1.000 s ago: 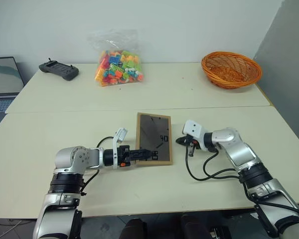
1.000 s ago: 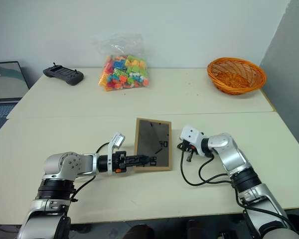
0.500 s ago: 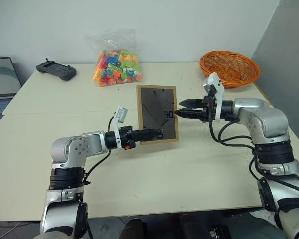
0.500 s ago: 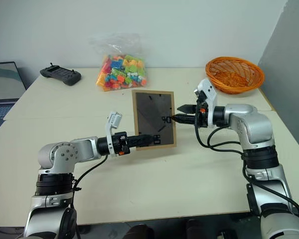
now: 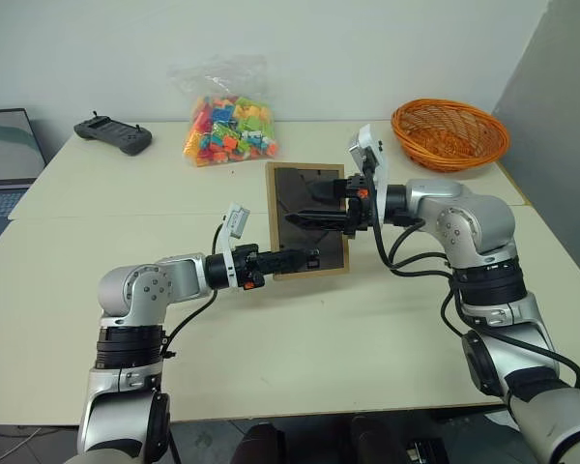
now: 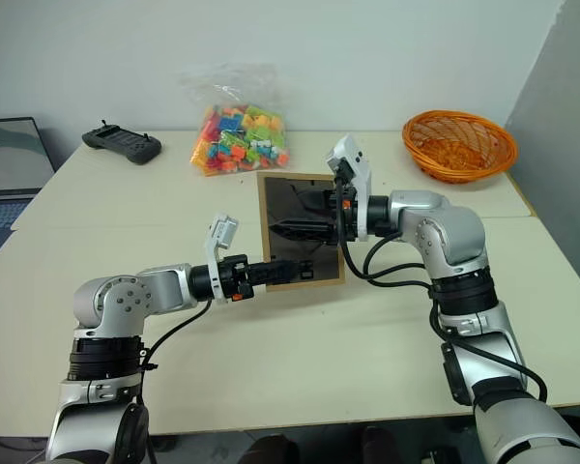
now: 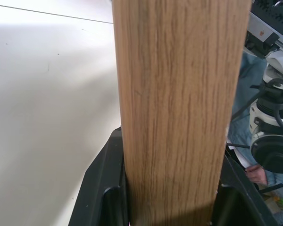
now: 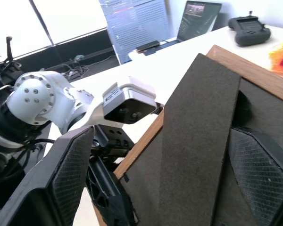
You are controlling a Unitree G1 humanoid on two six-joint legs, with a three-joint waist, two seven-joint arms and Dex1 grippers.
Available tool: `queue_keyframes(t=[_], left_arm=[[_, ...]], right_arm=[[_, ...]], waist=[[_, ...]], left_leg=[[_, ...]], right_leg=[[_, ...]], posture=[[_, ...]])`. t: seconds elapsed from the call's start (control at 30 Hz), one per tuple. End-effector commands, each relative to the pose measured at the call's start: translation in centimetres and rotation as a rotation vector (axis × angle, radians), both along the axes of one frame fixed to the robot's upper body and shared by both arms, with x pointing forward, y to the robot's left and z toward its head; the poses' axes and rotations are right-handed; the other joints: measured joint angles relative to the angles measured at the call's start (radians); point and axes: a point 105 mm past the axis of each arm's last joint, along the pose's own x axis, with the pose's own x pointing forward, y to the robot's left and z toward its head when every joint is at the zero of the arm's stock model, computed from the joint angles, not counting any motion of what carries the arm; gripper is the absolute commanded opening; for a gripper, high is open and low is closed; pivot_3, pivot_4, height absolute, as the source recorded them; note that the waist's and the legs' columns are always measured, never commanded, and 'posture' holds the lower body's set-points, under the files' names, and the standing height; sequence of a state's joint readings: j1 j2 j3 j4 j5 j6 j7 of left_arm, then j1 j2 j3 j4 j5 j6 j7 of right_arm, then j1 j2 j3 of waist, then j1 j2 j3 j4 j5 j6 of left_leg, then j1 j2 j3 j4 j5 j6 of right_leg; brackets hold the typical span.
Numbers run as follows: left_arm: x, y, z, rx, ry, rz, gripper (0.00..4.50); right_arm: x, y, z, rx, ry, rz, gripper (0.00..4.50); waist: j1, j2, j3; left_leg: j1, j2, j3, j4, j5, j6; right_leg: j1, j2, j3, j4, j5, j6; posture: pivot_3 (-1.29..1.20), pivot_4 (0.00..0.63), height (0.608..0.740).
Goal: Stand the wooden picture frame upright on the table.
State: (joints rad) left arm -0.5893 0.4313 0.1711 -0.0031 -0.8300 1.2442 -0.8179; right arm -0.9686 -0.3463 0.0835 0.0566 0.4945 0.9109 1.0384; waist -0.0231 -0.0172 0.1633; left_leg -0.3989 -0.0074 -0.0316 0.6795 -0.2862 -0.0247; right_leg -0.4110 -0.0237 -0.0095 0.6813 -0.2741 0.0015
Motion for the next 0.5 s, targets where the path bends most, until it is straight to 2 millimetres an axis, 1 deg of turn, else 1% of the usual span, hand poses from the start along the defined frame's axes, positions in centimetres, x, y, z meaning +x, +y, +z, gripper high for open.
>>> queue_keyframes(t=[0.03,0.23,0.37,0.47,0.5], left_arm=[[-0.8,-0.2,2.0,-0.037,-0.074,-0.038,1.29],[-1.3,0.2,1.7,-0.027,-0.064,-0.044,1.29],[-1.5,0.2,1.6,-0.027,-0.053,-0.056,1.29],[-1.4,0.4,1.9,-0.054,-0.027,-0.059,1.29],[-1.3,0.7,2.2,-0.081,0.013,-0.058,1.29]], right_arm=[[-2.4,-0.5,1.1,0.014,-0.004,0.115,4.48],[-1.8,-3.5,1.0,-0.014,0.032,0.036,4.48],[-1.0,-5.8,0.5,-0.077,-0.017,-0.062,4.48],[-0.3,-7.6,0.6,-0.123,-0.12,-0.152,4.48],[0.5,-8.8,0.8,-0.17,-0.282,-0.223,4.48]], waist=[[-0.001,0.0,0.0],[-0.004,0.0,0.0],[-0.003,0.0,0.0],[-0.001,0.0,0.0],[-0.001,0.0,0.0]], left_leg=[[0.0,0.0,0.0,0.0,0.0,0.0],[0.001,0.0,-0.001,0.0,-0.002,0.004],[0.0,0.0,-0.001,0.0,-0.002,0.004],[0.0,0.0,0.0,0.0,-0.002,0.004],[0.0,0.0,0.0,0.0,-0.002,0.004]], right_leg=[[0.0,0.0,0.0,0.0,0.0,0.0],[0.0,0.0,0.0,0.0,0.0,0.0],[0.0,0.0,0.0,0.0,0.0,0.0],[0.0,0.0,0.0,0.0,0.0,0.0],[0.0,0.0,0.0,0.0,0.0,0.0]], posture=[[0.0,0.15,0.74],[0.0,0.15,0.74],[0.0,0.15,0.74],[0.0,0.15,0.74],[0.0,0.15,0.74]])
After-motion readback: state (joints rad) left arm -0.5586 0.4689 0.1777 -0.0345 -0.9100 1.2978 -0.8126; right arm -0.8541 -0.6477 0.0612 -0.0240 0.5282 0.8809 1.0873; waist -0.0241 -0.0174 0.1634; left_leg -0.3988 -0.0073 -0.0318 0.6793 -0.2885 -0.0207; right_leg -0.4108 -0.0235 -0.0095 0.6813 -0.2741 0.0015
